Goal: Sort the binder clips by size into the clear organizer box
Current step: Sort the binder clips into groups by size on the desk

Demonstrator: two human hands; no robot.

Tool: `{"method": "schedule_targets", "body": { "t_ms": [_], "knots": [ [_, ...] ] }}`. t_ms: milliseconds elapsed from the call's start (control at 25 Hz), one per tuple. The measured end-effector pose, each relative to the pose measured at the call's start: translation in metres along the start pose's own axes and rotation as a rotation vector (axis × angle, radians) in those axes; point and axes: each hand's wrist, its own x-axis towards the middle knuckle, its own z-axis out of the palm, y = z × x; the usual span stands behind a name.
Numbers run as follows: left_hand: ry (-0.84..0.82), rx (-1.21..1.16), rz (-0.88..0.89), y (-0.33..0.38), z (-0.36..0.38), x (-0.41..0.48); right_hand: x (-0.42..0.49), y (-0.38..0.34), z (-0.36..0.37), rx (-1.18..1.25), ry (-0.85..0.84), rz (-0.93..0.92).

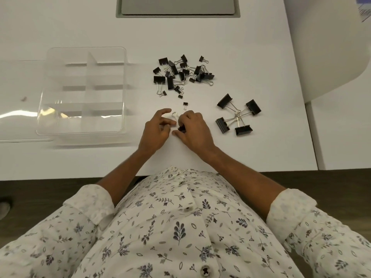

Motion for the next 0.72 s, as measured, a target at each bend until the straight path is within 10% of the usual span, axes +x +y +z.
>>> {"method": "schedule_targets", "body": {
  "t_ms": [520, 720],
  "knots": [
    [-0.146, 0.814, 0.332, -0.03, 0.008, -0.014, -0.051, 0.103, -0.103, 0.168, 0.353, 0.144],
    [-0.137, 0.845, 0.329, -0.031, 0.008, -0.013, -0.073, 0.161, -0.122, 0.035, 0.225, 0.135]
  ]
}}
